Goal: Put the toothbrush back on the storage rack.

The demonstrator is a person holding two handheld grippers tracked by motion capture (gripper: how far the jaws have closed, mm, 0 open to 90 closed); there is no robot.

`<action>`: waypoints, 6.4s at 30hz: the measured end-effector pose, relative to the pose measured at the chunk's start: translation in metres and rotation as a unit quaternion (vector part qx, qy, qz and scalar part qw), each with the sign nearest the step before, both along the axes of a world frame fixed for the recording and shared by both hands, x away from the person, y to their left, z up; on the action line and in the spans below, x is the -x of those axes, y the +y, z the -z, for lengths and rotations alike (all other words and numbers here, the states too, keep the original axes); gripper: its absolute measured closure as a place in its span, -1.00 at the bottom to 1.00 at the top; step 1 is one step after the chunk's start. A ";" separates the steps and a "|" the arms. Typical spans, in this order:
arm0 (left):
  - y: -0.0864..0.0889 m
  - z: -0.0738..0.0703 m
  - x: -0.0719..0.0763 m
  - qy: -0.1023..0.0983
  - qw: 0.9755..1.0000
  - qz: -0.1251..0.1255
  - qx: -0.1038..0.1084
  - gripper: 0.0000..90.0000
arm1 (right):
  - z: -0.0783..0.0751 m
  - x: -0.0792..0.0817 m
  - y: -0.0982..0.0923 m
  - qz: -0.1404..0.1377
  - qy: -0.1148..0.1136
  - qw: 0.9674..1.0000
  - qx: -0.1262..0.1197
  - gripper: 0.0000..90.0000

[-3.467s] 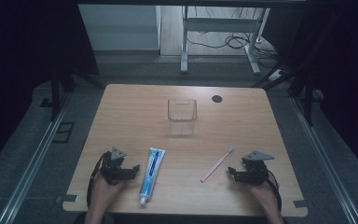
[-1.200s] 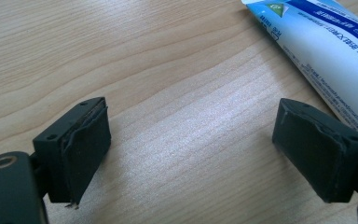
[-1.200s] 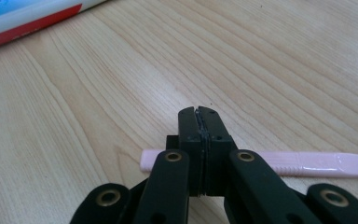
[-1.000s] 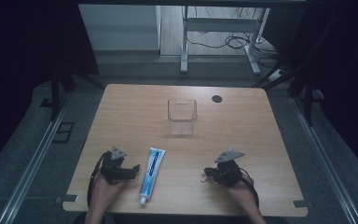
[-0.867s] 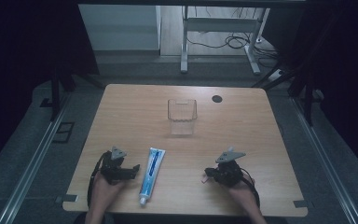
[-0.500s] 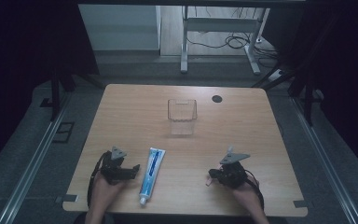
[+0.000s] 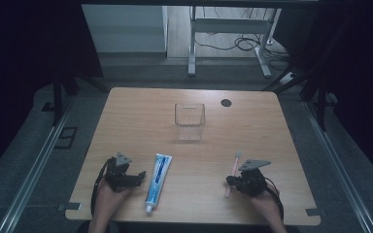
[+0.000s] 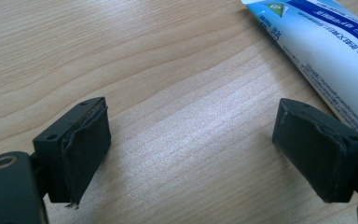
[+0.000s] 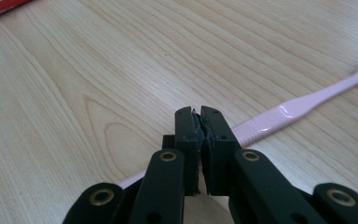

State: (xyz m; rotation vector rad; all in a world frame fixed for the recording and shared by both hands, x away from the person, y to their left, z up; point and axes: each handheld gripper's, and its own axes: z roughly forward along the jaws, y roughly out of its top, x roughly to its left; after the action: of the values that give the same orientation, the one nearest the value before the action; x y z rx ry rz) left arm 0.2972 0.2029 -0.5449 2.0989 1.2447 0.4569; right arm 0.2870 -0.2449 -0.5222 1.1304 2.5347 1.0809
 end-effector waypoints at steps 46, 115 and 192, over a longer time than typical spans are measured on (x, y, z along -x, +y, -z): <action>0.000 0.000 0.000 0.000 1.000 0.000 0.000 -0.75 | -0.007 -0.007 -0.043 0.090 -0.019 0.996 0.019 0.17; 0.000 0.000 0.000 -0.001 1.000 -0.002 0.002 -0.75 | -0.023 -0.087 0.012 -0.019 0.175 0.950 0.259 0.44; 0.000 0.000 0.000 0.000 1.000 0.001 -0.002 -0.75 | -0.112 -0.111 0.075 -0.033 -0.002 0.995 0.096 0.74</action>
State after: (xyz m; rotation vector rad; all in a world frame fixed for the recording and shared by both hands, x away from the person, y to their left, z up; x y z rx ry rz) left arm 0.2974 0.2032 -0.5447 2.1026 1.2416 0.4585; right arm 0.3979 -0.1701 -0.4103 1.0001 2.6232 0.8306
